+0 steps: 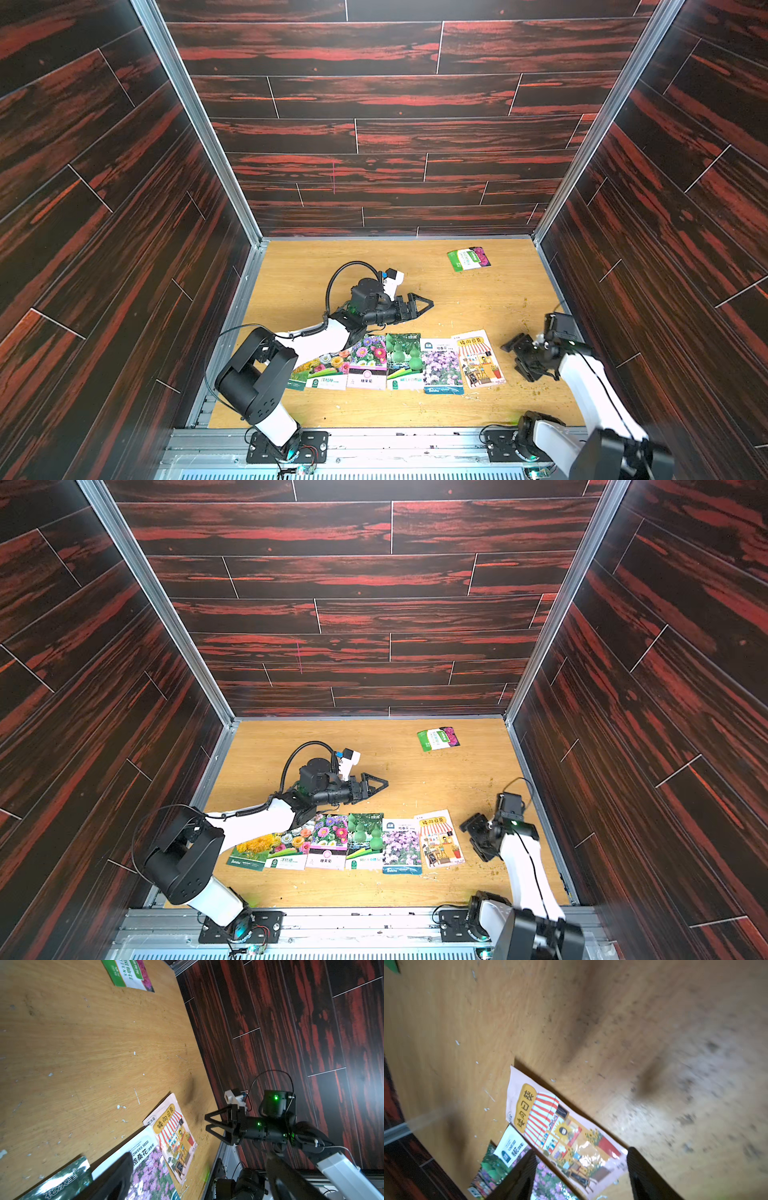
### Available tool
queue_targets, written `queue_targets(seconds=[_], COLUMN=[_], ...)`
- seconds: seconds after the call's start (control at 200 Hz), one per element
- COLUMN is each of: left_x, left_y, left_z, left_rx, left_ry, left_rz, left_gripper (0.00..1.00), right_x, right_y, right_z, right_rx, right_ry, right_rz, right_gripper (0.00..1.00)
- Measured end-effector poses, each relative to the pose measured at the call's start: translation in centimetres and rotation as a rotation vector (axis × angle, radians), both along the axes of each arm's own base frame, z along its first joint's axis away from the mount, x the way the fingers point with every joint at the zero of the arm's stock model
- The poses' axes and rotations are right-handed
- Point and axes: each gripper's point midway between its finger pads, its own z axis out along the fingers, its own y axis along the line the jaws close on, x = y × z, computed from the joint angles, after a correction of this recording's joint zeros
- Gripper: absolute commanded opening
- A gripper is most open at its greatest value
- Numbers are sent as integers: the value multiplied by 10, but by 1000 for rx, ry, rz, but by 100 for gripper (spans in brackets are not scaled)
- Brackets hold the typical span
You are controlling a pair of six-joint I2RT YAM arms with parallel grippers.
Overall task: Arrange the seed packets in a row
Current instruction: Place the seed packet at the center of the board.
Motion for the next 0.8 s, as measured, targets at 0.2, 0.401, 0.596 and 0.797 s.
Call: queue_targets(seconds=[0.2, 0.401, 0.596, 0.797], left_x=[-2, -3, -1, 0], left_y=[3, 4, 4, 4], left_z=[-12, -17, -17, -16], left_rx=[42, 66, 75, 77], left_ry=[17, 27, 30, 25], left_rz=[-4, 0, 4, 6], left_gripper=[100, 100, 100, 100], right_x=[18, 23, 29, 19], right_y=[2, 3, 16, 30], right_z=[-20, -31, -29, -28], right_rx=[-25, -24, 13, 62], right_ry=[-4, -30, -102, -132], right_rz=[46, 50, 69, 85], right_gripper=[71, 71, 70, 70])
